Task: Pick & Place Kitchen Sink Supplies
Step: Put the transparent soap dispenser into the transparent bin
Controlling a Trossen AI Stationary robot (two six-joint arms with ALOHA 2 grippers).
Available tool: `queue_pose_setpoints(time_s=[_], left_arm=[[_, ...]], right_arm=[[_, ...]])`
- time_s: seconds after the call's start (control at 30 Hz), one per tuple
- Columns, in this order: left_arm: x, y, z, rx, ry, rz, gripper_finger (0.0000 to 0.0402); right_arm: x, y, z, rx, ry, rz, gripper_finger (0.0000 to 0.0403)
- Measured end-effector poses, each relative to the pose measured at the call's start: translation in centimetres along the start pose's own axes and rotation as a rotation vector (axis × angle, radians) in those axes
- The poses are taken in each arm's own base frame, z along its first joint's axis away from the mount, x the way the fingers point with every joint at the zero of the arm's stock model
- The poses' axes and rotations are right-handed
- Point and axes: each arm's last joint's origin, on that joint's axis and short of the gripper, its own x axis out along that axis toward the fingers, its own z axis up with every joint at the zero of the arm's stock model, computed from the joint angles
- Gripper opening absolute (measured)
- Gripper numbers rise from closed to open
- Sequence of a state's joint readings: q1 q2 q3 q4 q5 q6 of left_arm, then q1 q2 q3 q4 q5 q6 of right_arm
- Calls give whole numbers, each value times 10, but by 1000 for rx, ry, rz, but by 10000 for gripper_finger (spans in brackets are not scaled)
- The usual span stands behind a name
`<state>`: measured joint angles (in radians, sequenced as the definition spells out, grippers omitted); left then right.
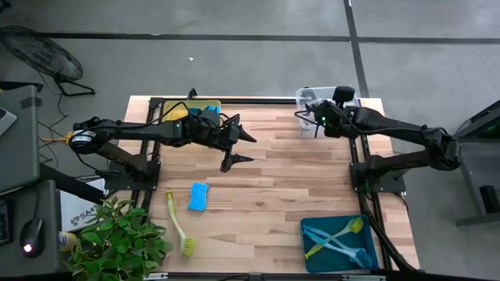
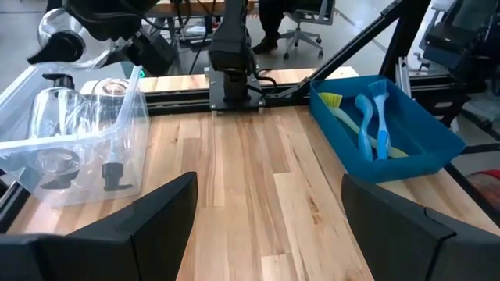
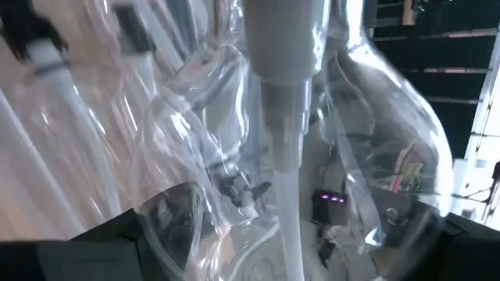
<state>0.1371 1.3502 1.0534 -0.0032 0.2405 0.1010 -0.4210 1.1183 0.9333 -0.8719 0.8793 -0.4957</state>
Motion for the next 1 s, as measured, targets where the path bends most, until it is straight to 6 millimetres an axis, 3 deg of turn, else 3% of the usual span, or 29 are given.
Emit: queue_pose_setpoints(time_s=[0.23, 0.57, 1.0], left_arm=[[0, 0, 0, -23, 0, 0, 310], [0, 0, 0, -46, 0, -1, 310], [0, 0, -1, -55, 5, 16, 310]], right_arm=[[16, -7, -4, -92, 65, 19, 312], [43, 4, 4, -267, 193, 59, 312], [57, 9, 7, -279, 237, 98, 312]])
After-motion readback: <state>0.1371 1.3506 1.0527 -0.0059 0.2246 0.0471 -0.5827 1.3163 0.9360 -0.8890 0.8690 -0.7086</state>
